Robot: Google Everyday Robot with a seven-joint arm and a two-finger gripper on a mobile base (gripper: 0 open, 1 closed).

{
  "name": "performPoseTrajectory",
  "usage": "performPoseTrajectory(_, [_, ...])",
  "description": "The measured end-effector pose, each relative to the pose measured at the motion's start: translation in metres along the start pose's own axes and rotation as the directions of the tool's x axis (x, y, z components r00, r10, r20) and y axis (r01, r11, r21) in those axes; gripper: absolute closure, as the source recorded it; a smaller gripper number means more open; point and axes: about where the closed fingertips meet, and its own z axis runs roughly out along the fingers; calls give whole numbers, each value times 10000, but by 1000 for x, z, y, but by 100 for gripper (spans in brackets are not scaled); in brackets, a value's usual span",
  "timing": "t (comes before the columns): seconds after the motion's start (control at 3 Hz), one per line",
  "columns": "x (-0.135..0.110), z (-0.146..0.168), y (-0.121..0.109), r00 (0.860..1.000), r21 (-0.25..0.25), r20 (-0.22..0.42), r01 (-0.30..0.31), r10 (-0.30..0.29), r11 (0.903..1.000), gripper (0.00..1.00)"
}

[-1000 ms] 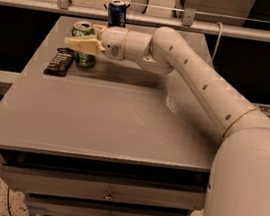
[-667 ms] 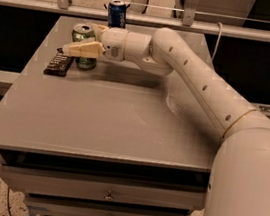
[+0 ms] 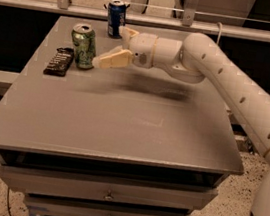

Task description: Move green can near rxbar chocolate

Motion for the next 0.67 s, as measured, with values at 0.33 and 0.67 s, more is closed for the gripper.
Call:
performPoseTrajectory(0.33, [-14,-93,0,9964,1285,-702,560,-472,9901,0])
performPoseTrajectory(0.67, [-17,-110,-2,9962,1563,-716,596,-488,9859,0])
